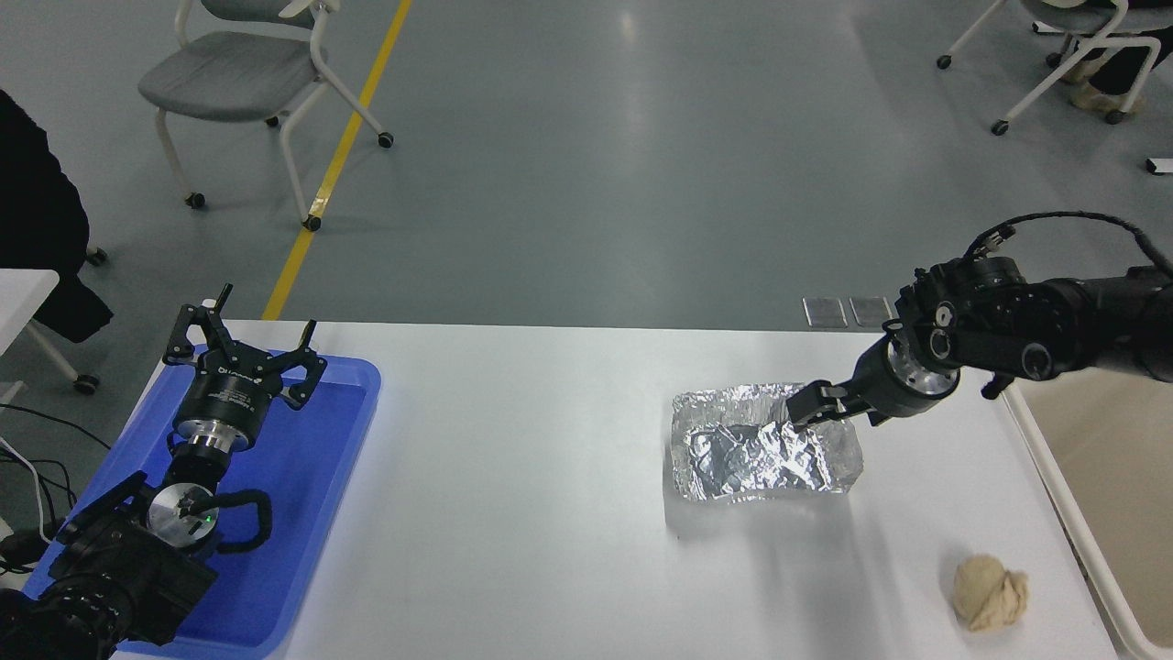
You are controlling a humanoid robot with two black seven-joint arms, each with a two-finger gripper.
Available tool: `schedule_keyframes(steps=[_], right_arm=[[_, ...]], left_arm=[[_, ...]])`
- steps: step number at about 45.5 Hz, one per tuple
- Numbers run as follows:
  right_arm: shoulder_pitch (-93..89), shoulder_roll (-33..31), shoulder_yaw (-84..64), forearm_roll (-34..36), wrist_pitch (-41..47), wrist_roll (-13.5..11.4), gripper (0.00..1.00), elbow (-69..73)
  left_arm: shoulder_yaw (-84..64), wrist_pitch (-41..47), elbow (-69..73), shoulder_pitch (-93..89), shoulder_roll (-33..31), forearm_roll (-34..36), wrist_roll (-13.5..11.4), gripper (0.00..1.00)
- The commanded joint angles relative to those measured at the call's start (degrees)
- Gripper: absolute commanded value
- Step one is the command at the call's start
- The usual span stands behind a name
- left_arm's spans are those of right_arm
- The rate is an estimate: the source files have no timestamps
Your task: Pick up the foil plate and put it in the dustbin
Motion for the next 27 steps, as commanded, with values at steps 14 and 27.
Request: schedule_keyframes(steps=[14,27], right_arm=[[-12.5,4.0,1.2,-1.1,-15.0,-2.8,1.0,-10.3],[-13.8,4.3,1.2,-1.9,-16.7,-4.1,0.89,-10.8]], left_arm=[[0.0,0.0,0.0,0.0,0.0,0.0,0.0,1.0],[0.0,0.0,0.0,0.0,0.0,0.0,0.0,1.0]])
